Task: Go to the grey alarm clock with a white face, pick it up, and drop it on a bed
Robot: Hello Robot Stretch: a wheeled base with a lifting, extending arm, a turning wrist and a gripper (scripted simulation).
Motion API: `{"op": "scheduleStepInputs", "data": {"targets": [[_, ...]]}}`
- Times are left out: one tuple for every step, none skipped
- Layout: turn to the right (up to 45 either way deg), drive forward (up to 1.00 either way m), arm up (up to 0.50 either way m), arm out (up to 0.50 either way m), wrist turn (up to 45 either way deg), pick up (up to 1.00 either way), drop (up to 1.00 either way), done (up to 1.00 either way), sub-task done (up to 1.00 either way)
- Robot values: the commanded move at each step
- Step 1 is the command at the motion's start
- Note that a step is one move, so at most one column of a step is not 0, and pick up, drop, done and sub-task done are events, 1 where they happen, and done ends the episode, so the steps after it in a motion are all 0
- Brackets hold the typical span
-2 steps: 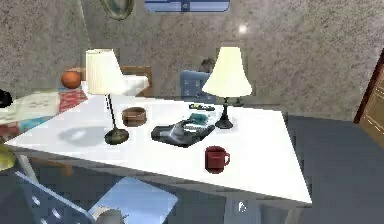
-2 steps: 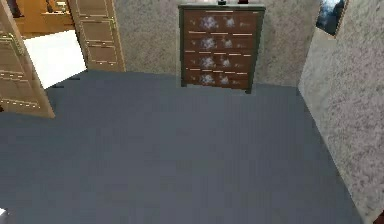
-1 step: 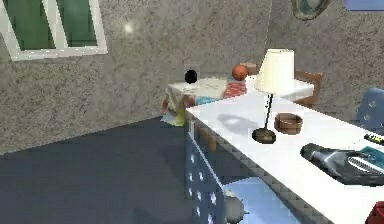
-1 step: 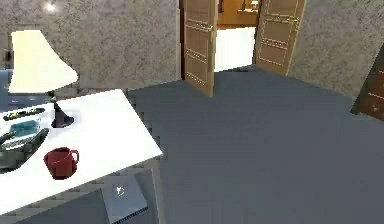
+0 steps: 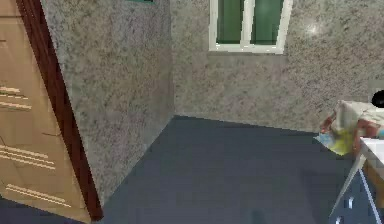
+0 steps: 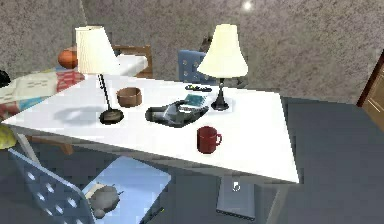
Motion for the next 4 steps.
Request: {"op": "scheduleStepInputs", "data": {"targets": [[-21.0,0.00,0.00,0.00,0.0,0.00,0.00,0.00,0.00],[0.0,0.00,0.50,0.00,0.0,0.00,0.00,0.00,0.00],[0.0,0.00,0.08,0.00,0.0,0.00,0.00,0.00,0.00],[0.0,0.00,0.00,0.46,0.0,0.00,0.00,0.00,0.00]]}}
